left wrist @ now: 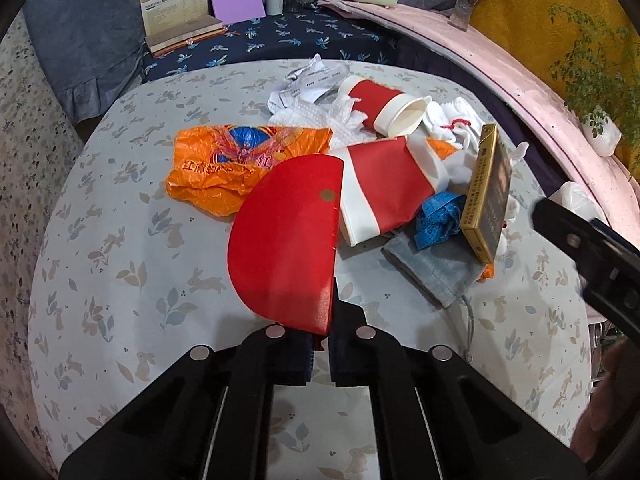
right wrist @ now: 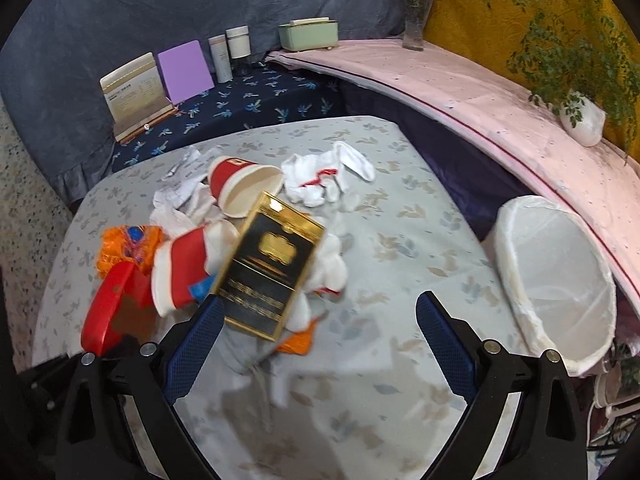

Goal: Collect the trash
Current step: 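Grasp the red paper piece with the left gripper while the right gripper grasps the black cigarette box, then carry the red paper and cigarette box over the white bin with both grippers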

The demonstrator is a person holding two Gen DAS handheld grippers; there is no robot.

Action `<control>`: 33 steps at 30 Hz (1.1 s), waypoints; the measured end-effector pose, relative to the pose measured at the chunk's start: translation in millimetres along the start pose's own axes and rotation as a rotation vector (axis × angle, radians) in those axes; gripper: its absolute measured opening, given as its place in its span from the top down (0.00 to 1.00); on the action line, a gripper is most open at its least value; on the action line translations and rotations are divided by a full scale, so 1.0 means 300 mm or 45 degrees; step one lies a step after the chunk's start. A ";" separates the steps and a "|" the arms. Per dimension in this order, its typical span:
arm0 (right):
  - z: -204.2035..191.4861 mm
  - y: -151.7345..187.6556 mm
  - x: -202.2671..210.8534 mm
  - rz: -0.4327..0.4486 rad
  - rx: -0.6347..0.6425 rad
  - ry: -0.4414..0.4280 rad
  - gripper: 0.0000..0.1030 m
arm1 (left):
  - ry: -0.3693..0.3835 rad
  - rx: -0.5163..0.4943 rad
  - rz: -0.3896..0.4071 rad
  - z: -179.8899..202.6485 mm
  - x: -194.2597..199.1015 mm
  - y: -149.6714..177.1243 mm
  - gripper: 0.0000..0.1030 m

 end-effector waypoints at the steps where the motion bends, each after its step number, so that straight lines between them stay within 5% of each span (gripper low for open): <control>1: -0.012 -0.005 -0.013 -0.005 -0.003 -0.006 0.11 | 0.007 0.002 0.007 -0.005 0.010 -0.001 0.95; 14: -0.067 0.020 -0.156 -0.116 -0.111 -0.077 0.22 | 0.041 0.022 0.057 -0.075 0.079 -0.002 0.95; 21: -0.071 0.045 -0.189 -0.163 -0.203 -0.190 0.40 | 0.032 0.027 0.074 -0.087 0.088 -0.011 0.95; 33: -0.027 -0.017 -0.053 -0.030 -0.188 -0.179 0.45 | 0.053 -0.012 0.124 -0.028 0.131 -0.043 0.95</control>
Point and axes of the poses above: each gripper's, at about its wrist camera, not at the fingertips, and x roughly against the way its jaws point, z to its right, y to its underside, the point moved 3 cm from there along -x, roughly the way its jaws point, and after that the axes turned 1 degree about z, right-handed, at the moved point
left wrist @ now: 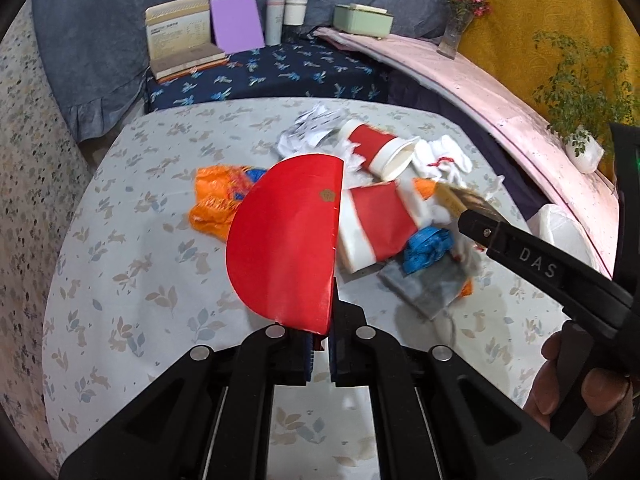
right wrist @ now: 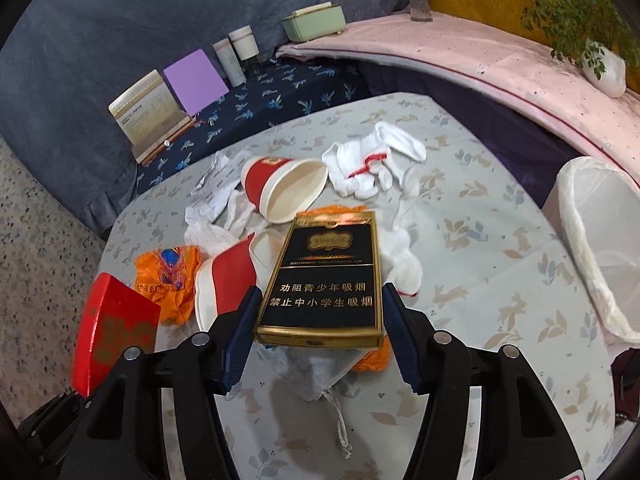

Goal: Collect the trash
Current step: 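Carry the red paper and cigarette box over the white bin with both grippers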

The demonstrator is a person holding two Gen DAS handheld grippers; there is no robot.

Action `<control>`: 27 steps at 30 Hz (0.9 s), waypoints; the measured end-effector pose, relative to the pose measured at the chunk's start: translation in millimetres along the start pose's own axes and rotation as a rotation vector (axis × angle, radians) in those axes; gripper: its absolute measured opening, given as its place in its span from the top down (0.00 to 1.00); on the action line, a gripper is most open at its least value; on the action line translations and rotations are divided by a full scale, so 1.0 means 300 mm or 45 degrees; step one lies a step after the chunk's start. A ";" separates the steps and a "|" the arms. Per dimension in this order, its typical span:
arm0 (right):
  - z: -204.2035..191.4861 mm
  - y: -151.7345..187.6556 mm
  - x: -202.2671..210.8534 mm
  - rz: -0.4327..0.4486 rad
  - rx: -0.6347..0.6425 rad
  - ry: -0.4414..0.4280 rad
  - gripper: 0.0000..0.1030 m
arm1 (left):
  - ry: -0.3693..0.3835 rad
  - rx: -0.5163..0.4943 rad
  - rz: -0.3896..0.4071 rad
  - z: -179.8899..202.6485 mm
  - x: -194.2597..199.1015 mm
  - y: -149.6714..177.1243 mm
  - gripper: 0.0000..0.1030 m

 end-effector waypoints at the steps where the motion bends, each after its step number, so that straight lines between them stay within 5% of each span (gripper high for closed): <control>1: 0.009 -0.007 0.013 0.009 -0.004 0.002 0.45 | 0.005 -0.008 0.006 0.013 0.004 -0.005 0.95; 11: 0.108 -0.038 0.107 0.083 0.007 0.062 0.49 | 0.069 -0.103 0.040 0.172 0.027 -0.031 0.95; 12: 0.119 -0.036 0.112 0.081 0.010 0.060 0.73 | 0.073 -0.116 0.040 0.193 0.028 -0.030 0.95; 13: 0.134 -0.037 0.109 0.059 0.009 0.066 0.88 | 0.078 -0.125 0.039 0.210 0.028 -0.028 0.95; 27: 0.384 -0.016 0.172 0.073 -0.137 0.066 0.89 | 0.130 -0.223 0.001 0.414 0.003 0.002 0.95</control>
Point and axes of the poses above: each gripper's, at about its wrist camera, not at the fingertips, and x roughly against the way its jaws point, z to its right, y to its underside, the point moved 3 cm from there along -x, roughly the way its jaws point, and after that the axes turned 1 degree about z, right-handed, at the moved point
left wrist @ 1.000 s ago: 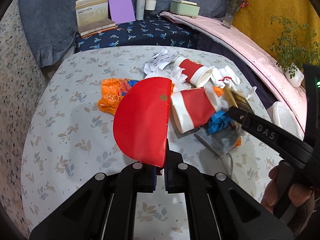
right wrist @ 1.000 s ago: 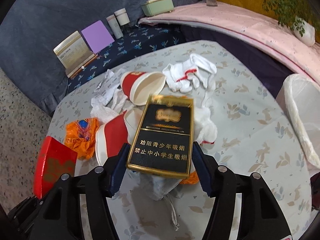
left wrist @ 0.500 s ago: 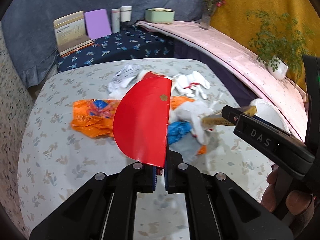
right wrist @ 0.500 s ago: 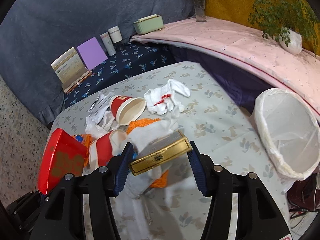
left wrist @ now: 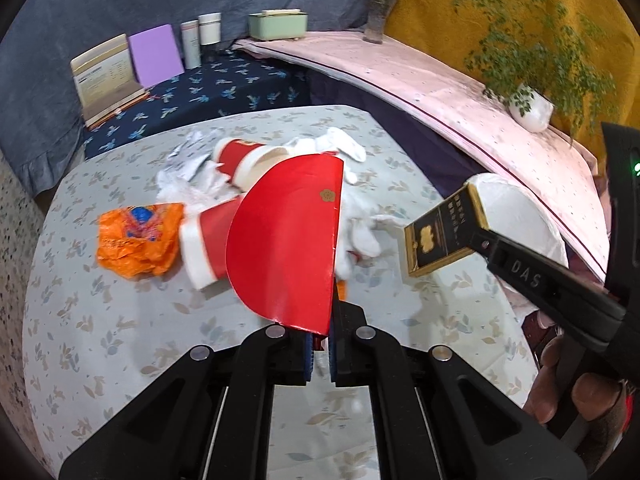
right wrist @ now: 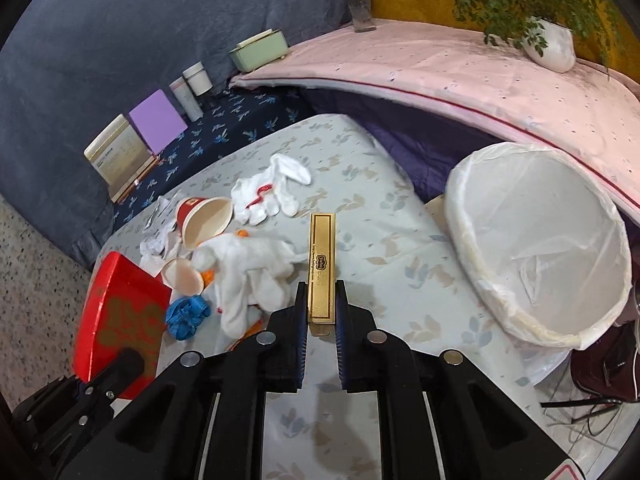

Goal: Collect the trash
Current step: 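Carry the red paper and cigarette box over the white bin with both grippers, then open both grippers to drop the red paper and cigarette box into the bin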

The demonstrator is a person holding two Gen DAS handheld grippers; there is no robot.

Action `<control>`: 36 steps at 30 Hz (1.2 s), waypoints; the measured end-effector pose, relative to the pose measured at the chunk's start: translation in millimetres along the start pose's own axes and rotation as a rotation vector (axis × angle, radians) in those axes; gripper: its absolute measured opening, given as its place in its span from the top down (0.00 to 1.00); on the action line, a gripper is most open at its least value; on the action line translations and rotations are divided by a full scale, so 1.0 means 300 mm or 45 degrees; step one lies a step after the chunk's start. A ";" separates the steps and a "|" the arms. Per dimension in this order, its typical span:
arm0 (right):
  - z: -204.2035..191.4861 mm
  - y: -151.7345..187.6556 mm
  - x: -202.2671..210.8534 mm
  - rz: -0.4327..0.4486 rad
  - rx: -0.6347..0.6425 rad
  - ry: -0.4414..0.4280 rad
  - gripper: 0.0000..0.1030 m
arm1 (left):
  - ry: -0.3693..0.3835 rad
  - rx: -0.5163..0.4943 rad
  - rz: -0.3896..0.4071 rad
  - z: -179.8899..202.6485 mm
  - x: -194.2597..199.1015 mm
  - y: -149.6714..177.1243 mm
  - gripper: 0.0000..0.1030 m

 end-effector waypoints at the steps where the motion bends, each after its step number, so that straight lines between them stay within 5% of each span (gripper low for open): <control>1: 0.019 -0.008 0.011 0.012 -0.010 0.006 0.89 | 0.014 -0.012 -0.003 0.021 -0.004 -0.004 0.95; 16: 0.417 -0.109 0.175 0.179 -0.180 0.238 0.89 | 0.283 -0.219 -0.004 0.413 -0.063 -0.105 0.95; 30: 0.669 -0.100 0.191 0.177 -0.312 0.359 0.89 | 0.521 -0.357 -0.074 0.703 -0.173 -0.141 0.94; 33: 0.679 -0.100 0.184 0.171 -0.320 0.364 0.88 | 0.539 -0.354 -0.090 0.731 -0.202 -0.155 0.88; 36: 0.677 -0.103 0.184 0.179 -0.324 0.368 0.86 | 0.538 -0.344 -0.066 0.743 -0.210 -0.168 0.70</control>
Point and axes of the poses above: each gripper's, at about its wrist camera, not at the fingertips, and x roughly against the way its jaws point, z to its right, y to its underside, the point moved 3 cm from there along -x, roughly the way its jaws point, and after that the axes turned 1 degree about z, right-handed, at the moved point
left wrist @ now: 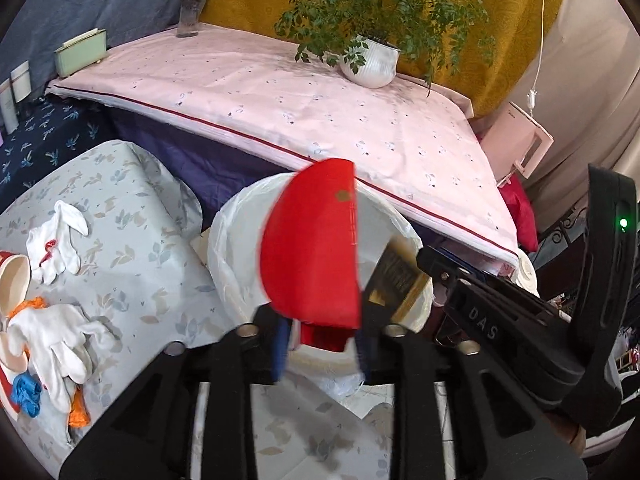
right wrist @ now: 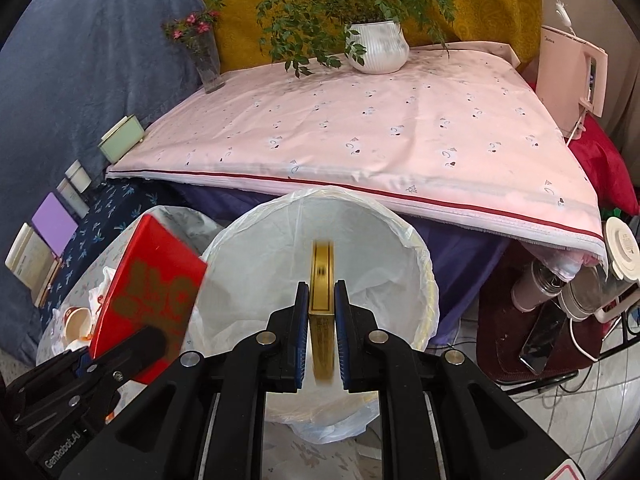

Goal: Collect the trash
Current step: 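Open both grippers to drop the red paper and cigarette box into the bin, then grasp the orange plastic bag with the left gripper while the right gripper grasps a white glove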

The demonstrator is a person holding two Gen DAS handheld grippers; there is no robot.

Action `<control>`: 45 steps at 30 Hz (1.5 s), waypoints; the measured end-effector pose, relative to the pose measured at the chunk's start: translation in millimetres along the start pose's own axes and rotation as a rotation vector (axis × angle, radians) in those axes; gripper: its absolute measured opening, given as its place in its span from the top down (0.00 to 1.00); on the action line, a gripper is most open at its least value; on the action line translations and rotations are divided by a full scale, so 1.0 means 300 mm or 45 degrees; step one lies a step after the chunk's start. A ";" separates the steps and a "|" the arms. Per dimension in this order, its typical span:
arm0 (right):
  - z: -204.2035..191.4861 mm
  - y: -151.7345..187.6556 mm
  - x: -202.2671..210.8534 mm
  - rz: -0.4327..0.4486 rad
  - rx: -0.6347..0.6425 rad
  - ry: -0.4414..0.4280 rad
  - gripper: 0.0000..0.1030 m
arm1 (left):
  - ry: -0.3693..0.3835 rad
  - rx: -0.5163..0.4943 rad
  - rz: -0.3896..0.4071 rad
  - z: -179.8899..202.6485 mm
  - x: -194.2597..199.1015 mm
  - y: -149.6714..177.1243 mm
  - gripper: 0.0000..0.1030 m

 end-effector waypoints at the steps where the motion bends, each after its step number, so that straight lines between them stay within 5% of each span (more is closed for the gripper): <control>1: -0.003 -0.001 0.001 0.000 0.001 0.000 0.85 | -0.010 -0.001 0.007 -0.001 0.000 -0.002 0.69; 21: -0.177 0.010 0.106 0.069 0.114 -0.049 0.52 | -0.176 0.098 0.089 -0.164 0.116 0.020 0.59; 38: -0.531 0.128 0.151 0.023 0.331 -0.203 0.51 | -0.413 0.291 0.185 -0.488 0.345 0.116 0.56; 45: -0.685 0.202 0.139 -0.018 0.432 -0.257 0.48 | -0.574 0.377 0.208 -0.657 0.447 0.186 0.44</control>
Point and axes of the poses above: each gripper's, at about its wrist camera, not at the fingertips, and x roughly against the way its jaws point, z to its right, y to its underside, the point moved 3 cm from there along -x, roughly the way its jaws point, and after that the axes turned 1 degree about z, right-handed, at the moved point
